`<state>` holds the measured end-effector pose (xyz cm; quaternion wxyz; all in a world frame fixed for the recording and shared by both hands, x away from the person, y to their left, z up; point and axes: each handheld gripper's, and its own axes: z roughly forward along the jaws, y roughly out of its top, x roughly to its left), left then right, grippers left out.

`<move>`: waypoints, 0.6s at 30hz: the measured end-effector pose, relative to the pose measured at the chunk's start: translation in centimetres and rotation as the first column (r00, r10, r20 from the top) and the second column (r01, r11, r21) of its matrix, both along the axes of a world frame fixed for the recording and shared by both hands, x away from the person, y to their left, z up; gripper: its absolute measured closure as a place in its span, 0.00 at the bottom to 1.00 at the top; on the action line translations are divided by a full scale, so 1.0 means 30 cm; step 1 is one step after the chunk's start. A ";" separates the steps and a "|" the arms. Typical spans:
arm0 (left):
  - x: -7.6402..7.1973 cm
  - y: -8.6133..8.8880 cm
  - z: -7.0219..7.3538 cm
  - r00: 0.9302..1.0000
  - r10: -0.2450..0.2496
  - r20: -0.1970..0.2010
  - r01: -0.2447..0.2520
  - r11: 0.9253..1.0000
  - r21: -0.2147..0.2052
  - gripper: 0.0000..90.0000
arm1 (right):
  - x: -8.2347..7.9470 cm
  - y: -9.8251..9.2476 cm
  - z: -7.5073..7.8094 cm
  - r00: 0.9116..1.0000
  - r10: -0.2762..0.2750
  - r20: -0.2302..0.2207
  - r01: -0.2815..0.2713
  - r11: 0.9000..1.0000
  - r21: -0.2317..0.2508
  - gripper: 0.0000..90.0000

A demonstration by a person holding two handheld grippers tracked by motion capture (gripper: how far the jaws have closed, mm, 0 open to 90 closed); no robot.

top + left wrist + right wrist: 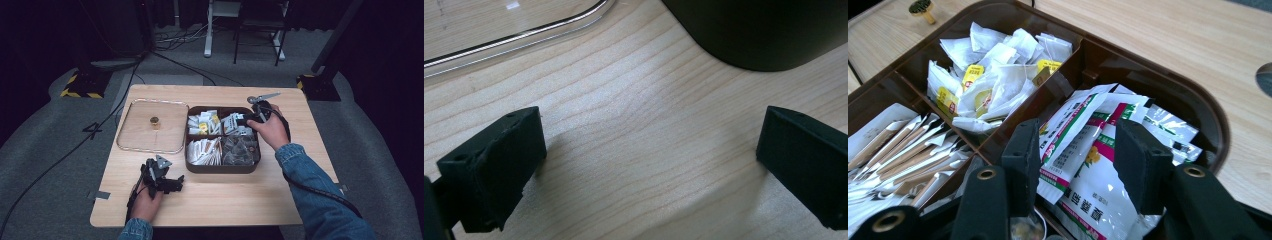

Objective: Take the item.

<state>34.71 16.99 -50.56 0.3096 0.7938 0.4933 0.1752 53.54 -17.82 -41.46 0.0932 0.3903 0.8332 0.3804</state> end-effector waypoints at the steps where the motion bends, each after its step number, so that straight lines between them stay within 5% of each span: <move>1: 0.001 0.001 0.000 1.000 -0.003 0.000 0.003 1.000 0.001 0.00 | 0.007 0.009 -0.011 1.000 -0.004 -0.013 0.004 1.000 -0.001 0.60; 18: 0.001 0.000 0.000 1.000 -0.003 0.001 0.003 1.000 -0.001 0.00 | -0.007 0.129 -0.054 0.998 0.045 -0.033 -0.045 0.999 -0.022 0.61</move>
